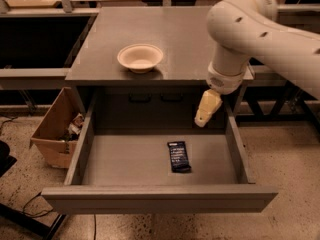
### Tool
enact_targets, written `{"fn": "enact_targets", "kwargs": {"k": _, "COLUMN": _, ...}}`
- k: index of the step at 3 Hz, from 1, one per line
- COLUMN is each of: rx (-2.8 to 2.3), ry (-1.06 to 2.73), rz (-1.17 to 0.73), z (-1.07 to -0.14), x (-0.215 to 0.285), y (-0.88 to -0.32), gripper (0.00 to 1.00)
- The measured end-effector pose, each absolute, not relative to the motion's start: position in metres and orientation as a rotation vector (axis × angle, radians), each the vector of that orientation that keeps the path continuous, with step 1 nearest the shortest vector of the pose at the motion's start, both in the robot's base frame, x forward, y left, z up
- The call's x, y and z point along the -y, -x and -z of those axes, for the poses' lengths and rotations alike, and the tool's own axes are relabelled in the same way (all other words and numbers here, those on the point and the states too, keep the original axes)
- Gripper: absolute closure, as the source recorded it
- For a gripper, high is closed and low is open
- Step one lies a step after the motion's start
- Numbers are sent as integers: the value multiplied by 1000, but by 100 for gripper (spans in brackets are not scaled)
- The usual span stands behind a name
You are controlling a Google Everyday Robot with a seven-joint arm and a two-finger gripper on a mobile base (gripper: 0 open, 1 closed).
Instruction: Pick rxbar blueberry from top drawer and place on counter
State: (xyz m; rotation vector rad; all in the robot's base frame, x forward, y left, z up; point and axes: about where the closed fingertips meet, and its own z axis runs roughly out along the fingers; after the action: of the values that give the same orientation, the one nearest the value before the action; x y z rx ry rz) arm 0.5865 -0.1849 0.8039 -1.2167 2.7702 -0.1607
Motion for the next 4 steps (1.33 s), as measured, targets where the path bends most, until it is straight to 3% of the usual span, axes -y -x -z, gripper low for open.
{"fn": "enact_targets", "kwargs": {"k": 2, "rx": -2924, "ry": 862, "rz": 169, "z": -781, "x": 175, "y": -593, "gripper": 0}}
{"fn": "enact_targets", "kwargs": {"k": 4, "rx": -2880, "ry": 893, "rz": -95, "z": -714, "x": 130, "y": -561, "gripper": 0}}
